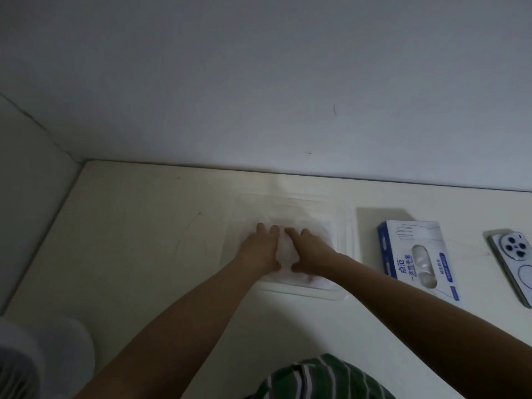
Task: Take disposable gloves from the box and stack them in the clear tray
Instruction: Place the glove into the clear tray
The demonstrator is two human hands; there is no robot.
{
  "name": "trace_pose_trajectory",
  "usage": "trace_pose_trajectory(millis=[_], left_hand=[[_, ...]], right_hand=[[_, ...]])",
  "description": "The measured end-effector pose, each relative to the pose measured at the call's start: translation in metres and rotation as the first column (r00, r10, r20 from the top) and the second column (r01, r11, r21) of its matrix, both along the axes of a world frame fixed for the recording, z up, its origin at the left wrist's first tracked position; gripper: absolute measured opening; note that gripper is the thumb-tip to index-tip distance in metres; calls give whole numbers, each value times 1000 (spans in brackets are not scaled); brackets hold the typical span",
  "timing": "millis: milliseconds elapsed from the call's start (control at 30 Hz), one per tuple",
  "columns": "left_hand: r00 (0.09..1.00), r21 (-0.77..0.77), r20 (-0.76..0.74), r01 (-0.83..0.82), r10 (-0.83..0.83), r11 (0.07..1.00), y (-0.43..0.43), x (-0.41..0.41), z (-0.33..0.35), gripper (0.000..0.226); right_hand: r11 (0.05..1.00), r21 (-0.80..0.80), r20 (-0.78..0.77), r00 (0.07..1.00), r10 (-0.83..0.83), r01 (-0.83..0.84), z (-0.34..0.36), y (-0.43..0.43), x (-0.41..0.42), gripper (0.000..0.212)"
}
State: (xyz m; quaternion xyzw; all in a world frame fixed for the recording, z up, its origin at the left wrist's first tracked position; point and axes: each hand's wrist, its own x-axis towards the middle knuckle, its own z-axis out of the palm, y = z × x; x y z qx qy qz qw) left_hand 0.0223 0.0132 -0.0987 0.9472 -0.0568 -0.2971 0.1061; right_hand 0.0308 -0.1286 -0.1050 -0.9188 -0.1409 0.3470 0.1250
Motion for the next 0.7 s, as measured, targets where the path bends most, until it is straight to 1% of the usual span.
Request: trace_pose_trajectory(millis=[33,100,200,267,300,333,400,467,567,633,667,700], left_hand=[[999,-13,-47,-24,24,1000,3,1,-5,85],[998,-20,-47,-44,43,999,8,3,-13,101],[997,52,-81,-15,19,999,12,5,-21,121],[994,77,-105,-8,16,997,12,6,-25,128],[994,75,-111,-16,24,997,12,7,-27,129],[993,67,-113,-34,41,997,12,7,-28,129],[992,61,-111,-58,65,996,12,9,-31,129],[991,66,-113,-59,66,996,11,10,-33,130],[985,87,-150,-67,80,994,11,9,-31,131],[975,93,-189,-101,117,991,9,8,-25,123],[972,96,-185,-131,147,987,7,8,-19,113],[971,100,-164,-157,172,983,5,10,-12,99]], right_hand=[[1000,-27,-25,1000,-15,14,0,-2,0,103],[996,-69,-65,996,-66,62,-1,-5,-1,113],[980,-103,-151,971,-183,169,-1,-3,-4,126],[959,-81,-212,936,-281,270,-4,-1,-5,127],[957,-86,-206,934,-291,278,-6,0,-5,125],[961,-102,-164,949,-270,256,-9,1,-6,121],[974,-128,-78,977,-199,188,-15,3,-8,111],[976,-123,-69,979,-190,181,-15,3,-8,107],[965,-82,-87,963,-255,248,-7,2,-5,101],[969,-84,-131,961,-242,233,4,1,-4,102],[977,-95,-161,966,-203,189,12,1,-3,104],[986,-106,-165,976,-142,125,22,1,-1,98]])
